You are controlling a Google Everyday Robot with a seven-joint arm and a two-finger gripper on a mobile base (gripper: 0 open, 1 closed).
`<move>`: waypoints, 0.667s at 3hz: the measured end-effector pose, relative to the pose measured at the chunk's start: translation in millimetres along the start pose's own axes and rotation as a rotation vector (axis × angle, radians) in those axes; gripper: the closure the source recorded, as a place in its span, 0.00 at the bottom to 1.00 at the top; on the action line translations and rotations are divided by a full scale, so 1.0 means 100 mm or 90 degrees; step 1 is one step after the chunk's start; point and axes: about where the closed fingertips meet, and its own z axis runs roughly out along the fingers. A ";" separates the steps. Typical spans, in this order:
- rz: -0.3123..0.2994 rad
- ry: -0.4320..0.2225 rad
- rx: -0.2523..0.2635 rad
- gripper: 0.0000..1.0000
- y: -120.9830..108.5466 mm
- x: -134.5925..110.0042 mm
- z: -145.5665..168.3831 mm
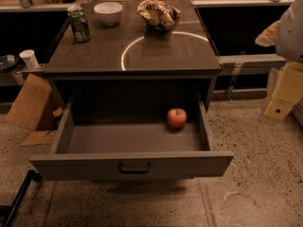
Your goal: Pick apple from top drawer and place on counter
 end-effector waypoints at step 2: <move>0.005 -0.033 -0.036 0.00 -0.07 -0.17 0.29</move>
Offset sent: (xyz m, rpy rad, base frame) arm 0.0446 0.0418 -0.0567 0.1562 0.1202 0.0405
